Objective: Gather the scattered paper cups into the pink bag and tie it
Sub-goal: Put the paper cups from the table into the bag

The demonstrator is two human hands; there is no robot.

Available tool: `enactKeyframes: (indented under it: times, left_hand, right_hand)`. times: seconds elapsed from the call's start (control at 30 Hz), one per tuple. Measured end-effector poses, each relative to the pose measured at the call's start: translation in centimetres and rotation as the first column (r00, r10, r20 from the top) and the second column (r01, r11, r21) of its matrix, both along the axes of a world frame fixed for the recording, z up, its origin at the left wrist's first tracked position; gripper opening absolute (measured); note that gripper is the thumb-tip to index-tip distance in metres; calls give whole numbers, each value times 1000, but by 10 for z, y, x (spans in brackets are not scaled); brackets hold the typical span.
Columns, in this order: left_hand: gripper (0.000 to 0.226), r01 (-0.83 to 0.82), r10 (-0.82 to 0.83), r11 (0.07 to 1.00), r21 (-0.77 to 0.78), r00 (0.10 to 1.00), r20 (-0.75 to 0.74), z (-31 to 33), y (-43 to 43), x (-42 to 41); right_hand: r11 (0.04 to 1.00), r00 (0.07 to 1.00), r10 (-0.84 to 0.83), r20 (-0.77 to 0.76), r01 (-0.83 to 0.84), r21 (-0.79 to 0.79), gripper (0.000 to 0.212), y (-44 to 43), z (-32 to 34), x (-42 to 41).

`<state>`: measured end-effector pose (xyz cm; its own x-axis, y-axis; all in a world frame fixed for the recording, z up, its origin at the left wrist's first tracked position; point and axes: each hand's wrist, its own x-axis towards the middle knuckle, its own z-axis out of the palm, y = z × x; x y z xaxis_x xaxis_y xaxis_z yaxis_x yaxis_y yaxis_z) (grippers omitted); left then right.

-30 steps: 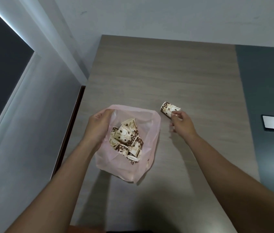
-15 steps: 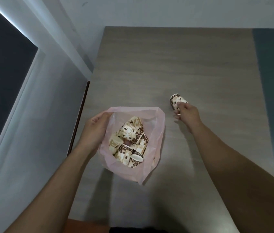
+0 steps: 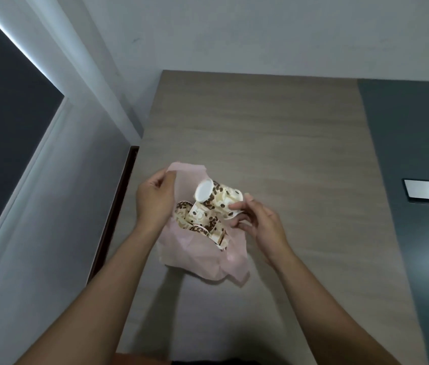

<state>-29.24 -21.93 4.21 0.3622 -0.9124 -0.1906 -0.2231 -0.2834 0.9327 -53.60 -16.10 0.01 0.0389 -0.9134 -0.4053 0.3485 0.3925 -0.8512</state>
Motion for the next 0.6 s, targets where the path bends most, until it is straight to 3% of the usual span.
enactKeyframes:
  times: [0.17,0.33,0.5,0.6]
  left_hand:
    - [33,91,-88,993,-81,995,37,18,18,-1]
    - [27,168,-165,973,-161,986,28,39,32,10]
    - [25,320,-333,935,-150,940,-72,62,42,16]
    - [32,271,-304,939,-212,943,-138,87,45,18]
  right_hand:
    - [958,942,234,-242,-265,-105,32,37,14,46]
    - [901,833,328,-445,-418,-118,33,48,26,72]
    - [939,827,263,-496,-337,-64,21,39,38,73]
    - [956,794,202,-574,-287,-61,40,26,49,63]
